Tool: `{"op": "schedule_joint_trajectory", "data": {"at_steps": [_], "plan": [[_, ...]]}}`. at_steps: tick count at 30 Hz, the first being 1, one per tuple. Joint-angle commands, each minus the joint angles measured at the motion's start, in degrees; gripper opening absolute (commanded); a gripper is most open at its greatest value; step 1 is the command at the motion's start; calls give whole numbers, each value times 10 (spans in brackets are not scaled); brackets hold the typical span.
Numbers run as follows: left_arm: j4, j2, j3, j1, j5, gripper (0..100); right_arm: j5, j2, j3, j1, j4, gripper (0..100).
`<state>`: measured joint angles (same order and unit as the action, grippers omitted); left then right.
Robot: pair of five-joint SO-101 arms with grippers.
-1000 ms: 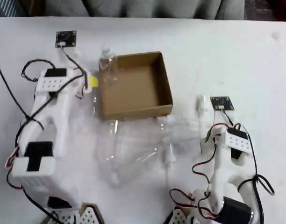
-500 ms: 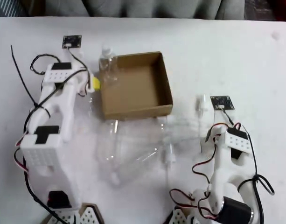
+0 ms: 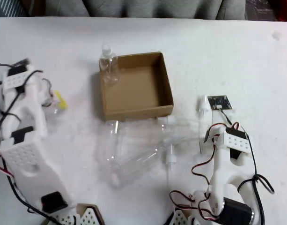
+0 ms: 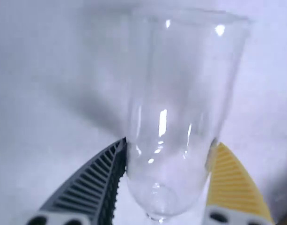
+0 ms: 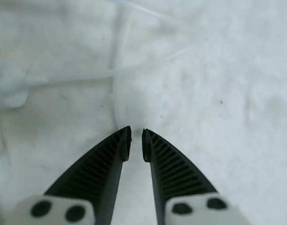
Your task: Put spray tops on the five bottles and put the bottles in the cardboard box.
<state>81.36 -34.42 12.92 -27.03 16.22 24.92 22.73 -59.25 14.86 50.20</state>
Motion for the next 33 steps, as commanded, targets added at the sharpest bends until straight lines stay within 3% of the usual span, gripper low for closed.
{"op": "schedule_joint_trajectory", "data": {"at_steps": [1, 9, 17, 21, 24, 27, 33], "plan": [[51, 28, 30, -40, 23, 256, 16, 14, 3, -5, -6, 17], [114, 77, 11, -65, -77, 259, 18, 14, 3, -5, -6, 18], [64, 315, -181, -66, -168, 260, 18, 14, 3, -5, -6, 18], [25, 437, -246, -51, -274, 255, 18, 14, 0, -5, -5, 18], [16, 488, -246, -31, -359, 251, 18, 17, -9, -5, -4, 17], [14, 491, -217, 0, -411, 184, 18, 18, -10, -5, -3, 17], [-11, 385, -104, 46, -396, 46, 18, 17, -10, -4, -3, 17]]}}
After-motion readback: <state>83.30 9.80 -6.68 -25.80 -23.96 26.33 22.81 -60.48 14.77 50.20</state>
